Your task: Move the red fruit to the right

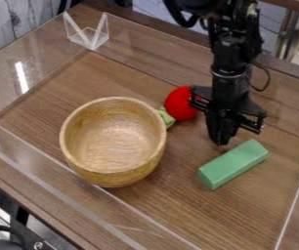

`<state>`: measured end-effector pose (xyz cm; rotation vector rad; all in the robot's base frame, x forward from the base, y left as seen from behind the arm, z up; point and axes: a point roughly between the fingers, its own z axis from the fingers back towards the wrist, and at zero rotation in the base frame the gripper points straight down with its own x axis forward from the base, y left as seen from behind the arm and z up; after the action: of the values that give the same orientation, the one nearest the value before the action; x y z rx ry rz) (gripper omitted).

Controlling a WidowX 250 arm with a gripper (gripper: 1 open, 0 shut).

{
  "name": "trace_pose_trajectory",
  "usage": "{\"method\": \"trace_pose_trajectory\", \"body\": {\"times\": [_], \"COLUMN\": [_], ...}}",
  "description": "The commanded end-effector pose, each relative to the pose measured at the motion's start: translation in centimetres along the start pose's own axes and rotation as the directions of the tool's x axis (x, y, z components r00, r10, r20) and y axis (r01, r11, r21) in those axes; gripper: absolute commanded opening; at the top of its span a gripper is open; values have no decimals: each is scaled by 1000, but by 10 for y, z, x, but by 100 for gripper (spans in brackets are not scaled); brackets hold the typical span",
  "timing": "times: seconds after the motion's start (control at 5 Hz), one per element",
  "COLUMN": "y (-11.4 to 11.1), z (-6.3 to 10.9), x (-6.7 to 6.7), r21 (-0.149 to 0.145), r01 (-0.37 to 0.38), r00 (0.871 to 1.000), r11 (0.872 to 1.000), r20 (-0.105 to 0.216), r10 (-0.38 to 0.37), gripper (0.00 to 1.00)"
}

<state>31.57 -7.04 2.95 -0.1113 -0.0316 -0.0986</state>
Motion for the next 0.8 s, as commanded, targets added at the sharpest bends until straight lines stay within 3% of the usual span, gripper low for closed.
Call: {"method": "trace_pose_trajectory", "body": {"times": [0.0, 0.2, 0.6], "y": [-4, -1, 2], "z": [13, 14, 12], "x": [11, 13, 17], "r21": [-6, -2, 2], "r01": [14, 13, 26], "r00": [999, 999, 998], "r11": [1000, 1000, 1000], "r20": [44, 50, 53], "r10": [-14, -13, -26], "gripper": [100, 0, 0]}}
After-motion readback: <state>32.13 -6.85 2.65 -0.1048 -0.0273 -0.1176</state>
